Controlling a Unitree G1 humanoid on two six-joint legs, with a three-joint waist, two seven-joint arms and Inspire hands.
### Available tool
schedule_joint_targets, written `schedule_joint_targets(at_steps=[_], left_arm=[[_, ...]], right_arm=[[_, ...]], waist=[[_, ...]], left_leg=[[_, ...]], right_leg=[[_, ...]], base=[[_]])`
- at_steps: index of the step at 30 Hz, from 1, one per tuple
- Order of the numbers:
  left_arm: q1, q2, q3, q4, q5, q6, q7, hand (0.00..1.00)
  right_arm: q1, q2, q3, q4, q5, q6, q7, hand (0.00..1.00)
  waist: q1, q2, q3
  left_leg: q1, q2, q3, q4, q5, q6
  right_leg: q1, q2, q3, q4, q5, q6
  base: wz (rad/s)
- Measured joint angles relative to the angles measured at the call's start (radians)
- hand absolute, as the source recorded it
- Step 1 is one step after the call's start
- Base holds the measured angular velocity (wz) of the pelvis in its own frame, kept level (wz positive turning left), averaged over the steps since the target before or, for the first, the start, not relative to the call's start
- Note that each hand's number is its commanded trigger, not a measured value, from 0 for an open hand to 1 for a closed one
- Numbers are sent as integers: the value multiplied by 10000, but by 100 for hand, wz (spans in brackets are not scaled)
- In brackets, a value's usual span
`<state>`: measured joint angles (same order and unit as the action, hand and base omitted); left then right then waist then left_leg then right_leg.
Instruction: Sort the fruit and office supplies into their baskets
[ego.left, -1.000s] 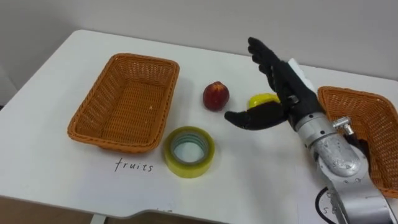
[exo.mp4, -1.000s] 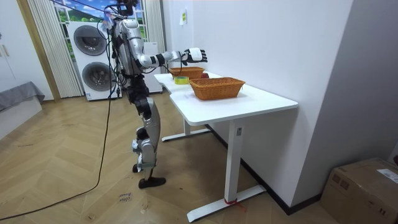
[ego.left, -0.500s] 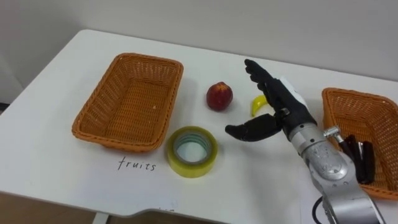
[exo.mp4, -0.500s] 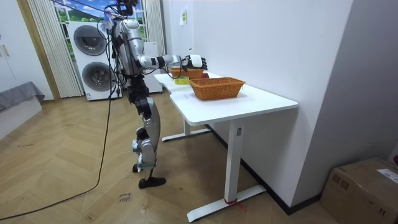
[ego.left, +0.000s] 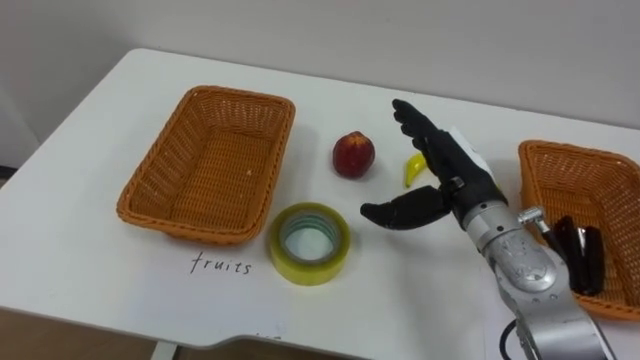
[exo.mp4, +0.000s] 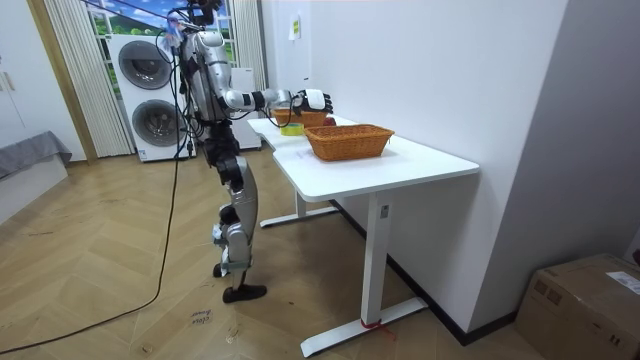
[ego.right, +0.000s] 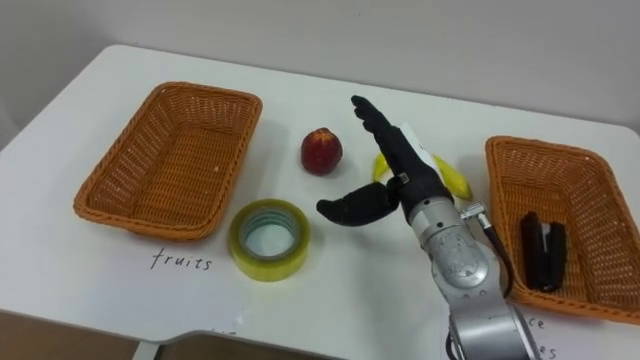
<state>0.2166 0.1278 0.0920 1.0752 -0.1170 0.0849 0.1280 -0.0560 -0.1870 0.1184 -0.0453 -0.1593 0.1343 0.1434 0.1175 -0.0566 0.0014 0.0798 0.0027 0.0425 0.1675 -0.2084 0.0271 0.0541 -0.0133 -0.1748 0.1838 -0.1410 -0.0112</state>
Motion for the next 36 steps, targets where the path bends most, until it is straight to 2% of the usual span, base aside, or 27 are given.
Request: schedule_joint_targets(at_steps=[10, 17, 20, 30, 33, 36], left_arm=[[-23, 16, -203, -45, -17, -40, 169, 0], [-104, 63, -181, -40, 1, -61, 178, 0], [-142, 67, -175, -39, 5, -61, 159, 0], [-147, 65, -172, -33, 3, -6, 174, 0], [-167, 64, -176, -35, -11, 3, 177, 0], [-221, 63, -182, -45, -5, 50, 191, 0]], right_arm=[[-98, 5, 3, -17, 19, -3, 6, 0], [-328, 0, 173, -216, -13, -5, -10, 0], [-386, 0, 180, -294, -38, -5, -3, 0], [-650, 0, 183, -275, -33, 3, -5, 0], [-650, 1, 225, -240, 10, 17, -5, 0], [-650, 1, 449, -230, -6, 218, -3, 0]], waist=[[8, -48, -8], [52, -175, -65], [204, -200, -71], [309, -207, -13], [345, -205, 56], [354, -208, 127]], left_leg=[[-63, -10, -34, 10, 7, 2], [-159, -21, -117, 24, 18, -6], [-165, -20, -170, 18, 19, -7], [-192, -22, -217, 15, 18, -8], [-192, -24, -209, 17, 18, -8], [-203, -24, -226, 20, 17, -9]], right_leg=[[-35, -16, -58, -8, -2, 3], [-42, -20, -163, -121, -2, 3], [-30, -18, -211, -122, -2, 3], [-17, -22, -278, -122, -2, 3], [-18, -20, -282, -123, -2, 3], [-28, -18, -284, -127, -2, 3]], base=[[0], [3], [5], [2], [0], [0]])
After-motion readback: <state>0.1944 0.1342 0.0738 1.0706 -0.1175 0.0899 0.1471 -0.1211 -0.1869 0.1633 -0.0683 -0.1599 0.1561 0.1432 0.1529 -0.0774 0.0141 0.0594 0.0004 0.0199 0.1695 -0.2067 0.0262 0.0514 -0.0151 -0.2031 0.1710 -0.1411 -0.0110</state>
